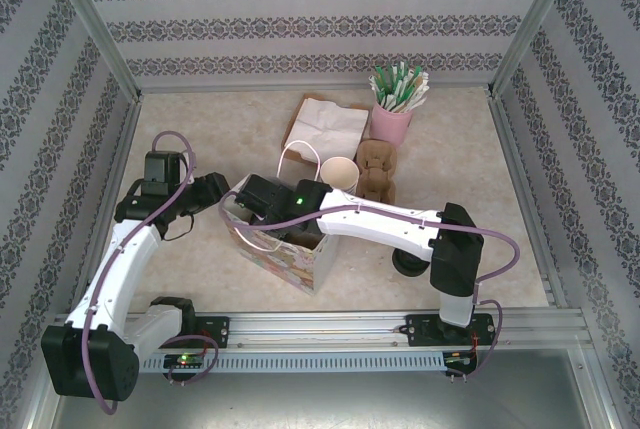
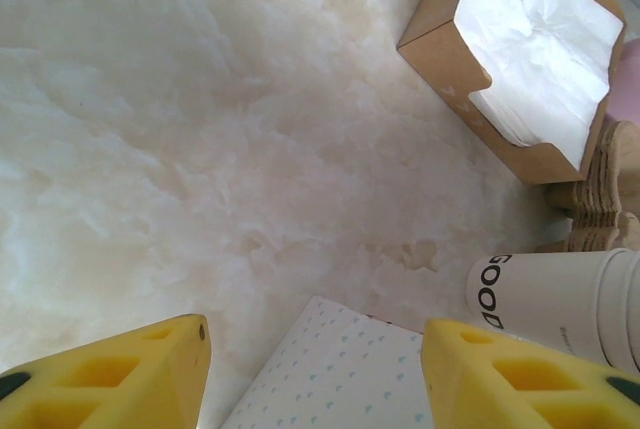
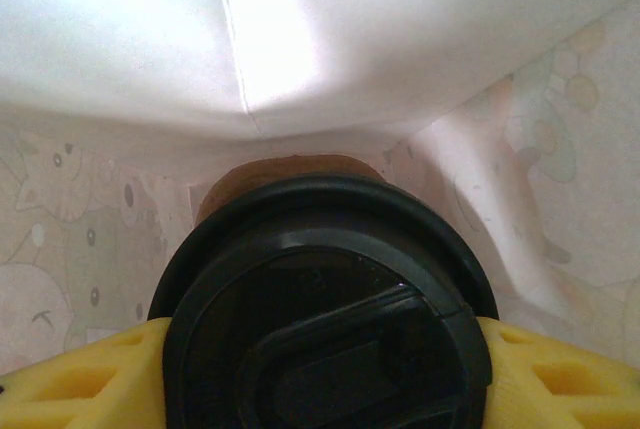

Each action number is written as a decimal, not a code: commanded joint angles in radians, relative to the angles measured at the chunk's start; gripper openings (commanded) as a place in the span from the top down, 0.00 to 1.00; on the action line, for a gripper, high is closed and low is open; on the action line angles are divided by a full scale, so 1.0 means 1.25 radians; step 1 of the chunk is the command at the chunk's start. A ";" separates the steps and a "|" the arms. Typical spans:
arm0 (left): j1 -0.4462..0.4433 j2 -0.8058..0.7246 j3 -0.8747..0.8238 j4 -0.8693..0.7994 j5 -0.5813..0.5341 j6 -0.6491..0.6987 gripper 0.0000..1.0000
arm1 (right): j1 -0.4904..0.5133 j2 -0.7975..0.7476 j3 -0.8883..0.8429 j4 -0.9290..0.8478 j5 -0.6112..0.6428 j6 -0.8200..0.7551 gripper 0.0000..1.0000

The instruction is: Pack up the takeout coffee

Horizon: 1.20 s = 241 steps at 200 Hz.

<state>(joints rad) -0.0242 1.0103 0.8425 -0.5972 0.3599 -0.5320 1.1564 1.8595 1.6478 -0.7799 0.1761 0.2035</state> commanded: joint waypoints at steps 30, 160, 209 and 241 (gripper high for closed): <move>0.008 -0.031 0.032 -0.031 0.016 0.002 0.40 | 0.005 0.063 -0.088 -0.084 -0.034 0.021 0.53; 0.008 -0.039 0.042 -0.039 0.021 -0.001 0.40 | -0.021 0.008 -0.098 -0.064 -0.123 0.091 0.54; 0.007 -0.044 0.048 -0.026 0.055 -0.012 0.37 | -0.027 0.012 -0.037 -0.125 -0.104 0.111 0.54; 0.007 -0.067 0.057 -0.013 0.071 -0.025 0.33 | -0.023 0.014 -0.035 -0.136 -0.094 0.118 0.55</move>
<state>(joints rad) -0.0242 0.9649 0.8742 -0.6201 0.4160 -0.5396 1.1217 1.8412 1.6215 -0.8124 0.1101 0.3145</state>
